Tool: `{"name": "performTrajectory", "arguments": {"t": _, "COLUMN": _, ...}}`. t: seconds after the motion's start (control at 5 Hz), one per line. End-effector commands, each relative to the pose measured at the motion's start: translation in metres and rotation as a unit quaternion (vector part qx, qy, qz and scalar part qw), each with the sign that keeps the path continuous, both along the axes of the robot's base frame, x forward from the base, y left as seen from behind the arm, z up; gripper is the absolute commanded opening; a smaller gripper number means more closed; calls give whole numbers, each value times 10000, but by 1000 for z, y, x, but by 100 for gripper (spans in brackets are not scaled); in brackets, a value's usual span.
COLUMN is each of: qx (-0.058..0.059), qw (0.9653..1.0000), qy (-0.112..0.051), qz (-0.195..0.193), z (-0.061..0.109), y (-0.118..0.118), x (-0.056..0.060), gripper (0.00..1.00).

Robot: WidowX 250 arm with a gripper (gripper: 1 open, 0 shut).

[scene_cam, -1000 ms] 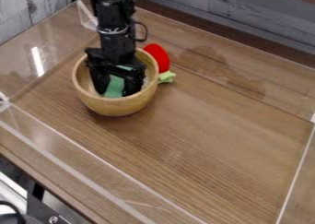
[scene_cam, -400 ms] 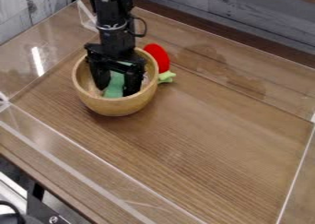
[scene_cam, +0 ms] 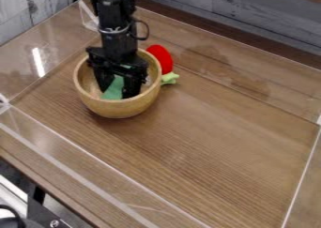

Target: Remove the green block from the brown bowl and put it on the table

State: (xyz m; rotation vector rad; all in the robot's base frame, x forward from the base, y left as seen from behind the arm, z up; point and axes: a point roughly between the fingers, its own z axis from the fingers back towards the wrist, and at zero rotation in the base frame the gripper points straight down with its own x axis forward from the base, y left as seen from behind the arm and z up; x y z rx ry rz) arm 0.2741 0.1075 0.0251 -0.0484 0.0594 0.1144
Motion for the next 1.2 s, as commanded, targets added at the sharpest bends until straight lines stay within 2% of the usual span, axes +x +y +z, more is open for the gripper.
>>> {"name": "performTrajectory", "arguments": {"t": 0.0, "qx": 103, "qw": 9996, "qy": -262, "qz": 75, "z": 15, "y": 6, "x": 9, "gripper": 0}}
{"name": "performTrajectory", "arguments": {"t": 1.0, "qx": -1, "qw": 9982, "qy": -550, "qz": 229, "z": 66, "y": -5, "x": 15, "gripper": 0}}
